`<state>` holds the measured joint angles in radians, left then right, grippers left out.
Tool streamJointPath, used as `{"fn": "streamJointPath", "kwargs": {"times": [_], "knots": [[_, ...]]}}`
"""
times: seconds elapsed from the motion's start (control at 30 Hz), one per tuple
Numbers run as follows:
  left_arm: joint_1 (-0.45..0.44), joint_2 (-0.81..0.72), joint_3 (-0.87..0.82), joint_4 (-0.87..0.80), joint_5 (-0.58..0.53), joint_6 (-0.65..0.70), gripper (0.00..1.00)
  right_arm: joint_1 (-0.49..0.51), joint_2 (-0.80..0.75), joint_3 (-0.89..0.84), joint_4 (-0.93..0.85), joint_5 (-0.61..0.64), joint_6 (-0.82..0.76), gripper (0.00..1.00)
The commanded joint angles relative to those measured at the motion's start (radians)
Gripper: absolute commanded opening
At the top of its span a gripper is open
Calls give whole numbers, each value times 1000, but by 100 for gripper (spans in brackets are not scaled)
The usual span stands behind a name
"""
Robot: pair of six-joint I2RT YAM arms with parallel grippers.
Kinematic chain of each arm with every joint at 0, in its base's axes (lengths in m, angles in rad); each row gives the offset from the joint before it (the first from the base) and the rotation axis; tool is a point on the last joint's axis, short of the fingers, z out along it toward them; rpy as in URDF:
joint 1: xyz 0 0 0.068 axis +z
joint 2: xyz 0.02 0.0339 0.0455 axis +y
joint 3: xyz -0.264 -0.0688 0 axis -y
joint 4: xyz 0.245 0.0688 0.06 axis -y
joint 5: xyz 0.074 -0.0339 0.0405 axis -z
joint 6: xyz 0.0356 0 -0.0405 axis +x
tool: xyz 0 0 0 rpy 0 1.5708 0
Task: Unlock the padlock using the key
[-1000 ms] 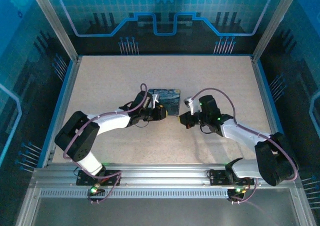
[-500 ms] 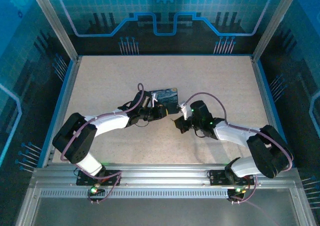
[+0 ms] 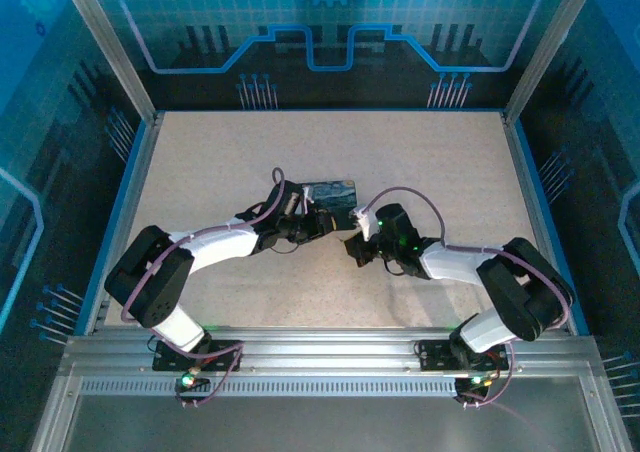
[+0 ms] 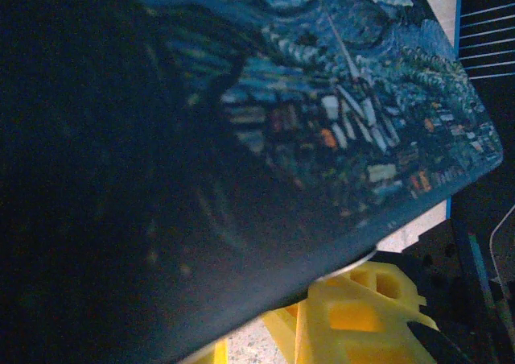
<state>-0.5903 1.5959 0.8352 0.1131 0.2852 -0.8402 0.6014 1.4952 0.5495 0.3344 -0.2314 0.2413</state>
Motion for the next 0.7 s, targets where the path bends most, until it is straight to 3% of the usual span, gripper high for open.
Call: {"fn": "streamJointPath", "kwargs": {"times": [0.0, 0.67], "knots": [[-5, -39, 35, 21, 22, -24, 9, 12, 20, -6, 72, 5, -16, 1], [-2, -48, 31, 27, 14, -41, 11, -18, 36, -25, 175, -48, -2, 1]]}}
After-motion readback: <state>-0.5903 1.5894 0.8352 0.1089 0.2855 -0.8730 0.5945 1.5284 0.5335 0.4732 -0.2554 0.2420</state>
